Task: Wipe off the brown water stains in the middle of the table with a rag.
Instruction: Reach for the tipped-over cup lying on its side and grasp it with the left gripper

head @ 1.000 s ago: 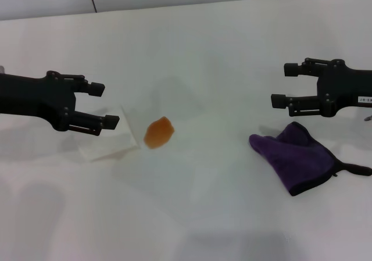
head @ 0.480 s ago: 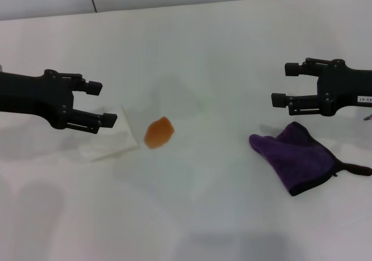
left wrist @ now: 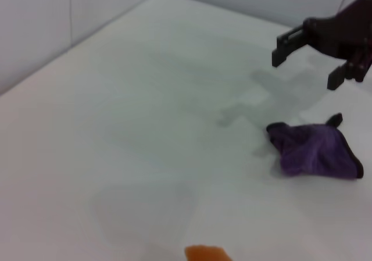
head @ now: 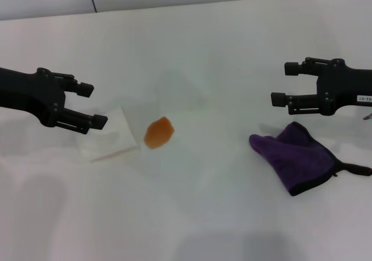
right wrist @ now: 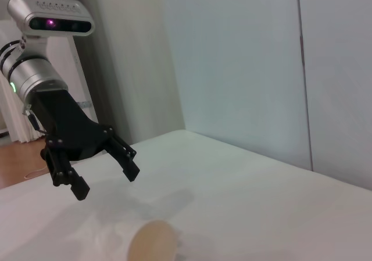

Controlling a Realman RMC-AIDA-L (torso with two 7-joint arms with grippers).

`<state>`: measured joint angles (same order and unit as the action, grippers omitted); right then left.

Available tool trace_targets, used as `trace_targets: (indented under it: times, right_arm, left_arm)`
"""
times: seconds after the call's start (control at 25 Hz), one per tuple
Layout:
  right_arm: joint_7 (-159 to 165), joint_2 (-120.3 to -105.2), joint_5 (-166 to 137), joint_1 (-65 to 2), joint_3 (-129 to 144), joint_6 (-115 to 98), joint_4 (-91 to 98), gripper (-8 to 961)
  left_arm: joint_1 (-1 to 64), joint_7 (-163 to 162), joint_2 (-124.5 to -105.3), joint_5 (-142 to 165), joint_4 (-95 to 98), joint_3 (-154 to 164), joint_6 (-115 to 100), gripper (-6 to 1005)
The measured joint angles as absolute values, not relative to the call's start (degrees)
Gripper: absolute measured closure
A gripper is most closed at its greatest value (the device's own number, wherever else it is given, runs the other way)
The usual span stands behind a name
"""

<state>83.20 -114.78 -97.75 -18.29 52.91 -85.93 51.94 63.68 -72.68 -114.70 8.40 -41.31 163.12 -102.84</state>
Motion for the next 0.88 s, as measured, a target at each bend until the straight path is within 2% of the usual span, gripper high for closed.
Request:
trace_targets:
  times: [0.44,0.88]
  right_arm:
    - [83.24,-114.8,-97.39,-18.2,52.83,-85.65,51.88,90]
    - [83.04,-114.88,-97.32,-18.0,52.75,-85.33,51.43,89]
  left_arm:
    - [68.86,-74.52,-114.08,17.43,-41.4,163.12,-100.8,119]
    - [71.16,-75.12,-115.17,22.16,-40.82,163.12,-99.12,119]
